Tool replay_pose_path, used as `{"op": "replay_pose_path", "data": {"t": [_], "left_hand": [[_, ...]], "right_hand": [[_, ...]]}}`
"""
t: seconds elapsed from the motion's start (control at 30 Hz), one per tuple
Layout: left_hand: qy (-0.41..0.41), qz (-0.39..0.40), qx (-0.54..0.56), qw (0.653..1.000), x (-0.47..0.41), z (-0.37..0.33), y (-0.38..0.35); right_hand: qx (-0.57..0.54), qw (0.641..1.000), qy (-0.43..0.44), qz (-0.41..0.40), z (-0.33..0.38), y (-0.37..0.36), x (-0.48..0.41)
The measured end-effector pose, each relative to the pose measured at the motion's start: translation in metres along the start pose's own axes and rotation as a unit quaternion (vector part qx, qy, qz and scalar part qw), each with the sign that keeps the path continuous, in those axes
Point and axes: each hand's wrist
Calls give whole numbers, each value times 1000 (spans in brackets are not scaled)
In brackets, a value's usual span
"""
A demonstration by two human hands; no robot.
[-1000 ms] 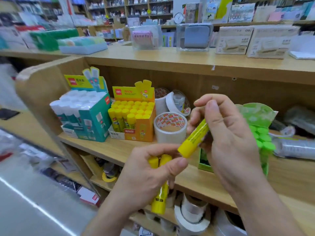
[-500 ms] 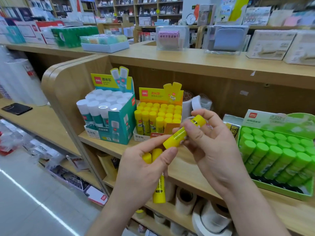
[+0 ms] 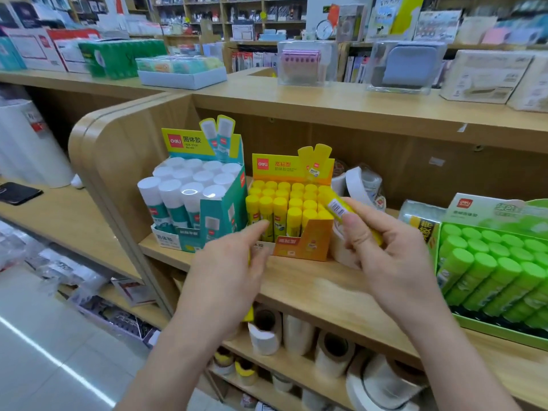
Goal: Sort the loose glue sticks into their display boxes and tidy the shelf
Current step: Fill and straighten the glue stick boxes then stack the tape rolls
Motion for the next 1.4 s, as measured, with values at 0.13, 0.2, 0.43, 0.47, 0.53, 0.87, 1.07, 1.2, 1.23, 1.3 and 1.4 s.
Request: {"op": "replay_pose_path", "data": {"t": [0.13, 0.2, 0.43, 0.47, 0.53, 0.87, 1.07, 1.2, 1.23, 1.3, 1.4], "left_hand": [[-1, 60, -119, 991, -19, 6, -8], [-8, 75, -105, 992, -22, 7, -13], [-49, 88, -58, 993, 0, 6, -14], [-55, 86, -51, 993, 3, 5, -14], [-56, 73, -15, 996, 8, 6, -13], [-64, -52, 136, 987, 10, 31, -12], [-89, -69, 109, 988, 4, 33, -13], [-99, -68, 120, 985, 2, 35, -16], [-102, -68, 123, 985, 3, 36, -17], [-109, -68, 130, 983, 5, 37, -19], [-116, -71, 138, 981, 7, 39, -23]], "right_hand": [[89, 995, -3, 34, -4, 4, -8], [84, 996, -3, 32, -4, 4, -11], [29, 997, 15, 67, 6, 9, -19], [52, 995, 28, 84, 7, 10, -20], [97, 989, 57, 100, 10, 8, -23], [258, 947, 173, 77, 12, -15, -27], [298, 930, 189, 105, 7, -19, -27], [357, 904, 206, 114, 1, -25, -26], [369, 898, 213, 113, 1, -25, -25], [385, 886, 232, 112, 2, -25, -26], [398, 872, 261, 114, 5, -25, -27]]}}
Point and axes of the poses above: each hand's wrist, its own x-axis away from the middle knuckle, its own y-axis out of the back of the hand, z = x × y
